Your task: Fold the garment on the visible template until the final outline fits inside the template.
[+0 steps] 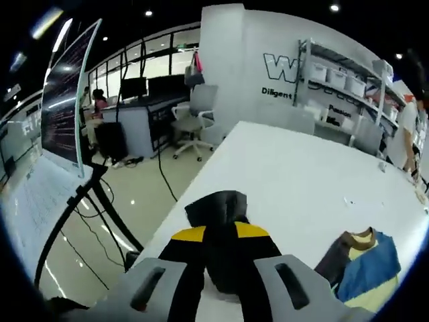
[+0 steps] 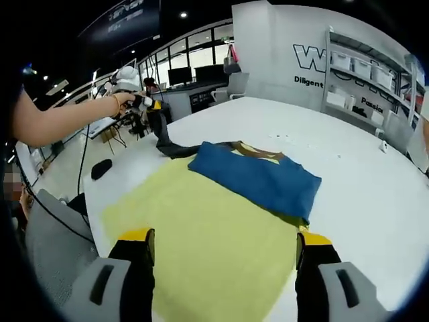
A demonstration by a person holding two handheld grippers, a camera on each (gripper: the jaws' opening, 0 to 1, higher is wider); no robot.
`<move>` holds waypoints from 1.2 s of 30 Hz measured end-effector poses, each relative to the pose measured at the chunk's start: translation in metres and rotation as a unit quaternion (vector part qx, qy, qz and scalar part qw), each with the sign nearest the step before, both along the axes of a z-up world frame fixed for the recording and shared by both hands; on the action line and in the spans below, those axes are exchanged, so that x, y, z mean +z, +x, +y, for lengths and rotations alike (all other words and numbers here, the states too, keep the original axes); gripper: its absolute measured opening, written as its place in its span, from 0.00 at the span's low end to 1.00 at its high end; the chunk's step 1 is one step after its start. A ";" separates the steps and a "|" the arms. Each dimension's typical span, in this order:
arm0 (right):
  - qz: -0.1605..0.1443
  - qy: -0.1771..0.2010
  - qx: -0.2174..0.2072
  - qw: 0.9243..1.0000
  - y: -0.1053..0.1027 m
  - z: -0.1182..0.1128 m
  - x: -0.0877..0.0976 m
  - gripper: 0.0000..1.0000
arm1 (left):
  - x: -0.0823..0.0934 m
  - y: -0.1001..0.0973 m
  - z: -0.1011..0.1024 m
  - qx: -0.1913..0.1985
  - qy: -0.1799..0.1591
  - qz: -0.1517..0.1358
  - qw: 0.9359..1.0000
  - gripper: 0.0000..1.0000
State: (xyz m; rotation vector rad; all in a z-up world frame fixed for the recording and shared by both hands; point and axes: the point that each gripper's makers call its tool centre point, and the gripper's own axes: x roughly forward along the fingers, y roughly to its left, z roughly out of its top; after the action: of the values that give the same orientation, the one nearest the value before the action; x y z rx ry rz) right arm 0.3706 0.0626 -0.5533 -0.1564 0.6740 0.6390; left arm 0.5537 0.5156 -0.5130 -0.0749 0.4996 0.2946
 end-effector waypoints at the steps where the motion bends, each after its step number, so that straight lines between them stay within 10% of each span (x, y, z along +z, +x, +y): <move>1: 0.001 0.001 -0.001 1.000 0.000 0.000 -0.001 0.86 | 0.002 0.003 0.001 -0.011 0.007 -0.006 1.000 0.20; 16: 0.004 -0.003 -0.003 1.000 -0.003 -0.004 -0.005 0.87 | -0.026 0.009 0.020 -0.095 0.081 0.051 0.991 0.39; 36: 0.025 -0.021 -0.036 0.999 -0.008 -0.027 -0.021 0.87 | -0.096 0.029 0.020 -0.192 0.022 0.126 0.973 0.55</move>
State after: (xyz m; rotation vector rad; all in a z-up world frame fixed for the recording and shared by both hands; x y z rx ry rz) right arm 0.3627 0.0360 -0.5738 -0.1541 0.7390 0.5613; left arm 0.5823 0.5354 -0.6091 0.1029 0.7454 -0.0661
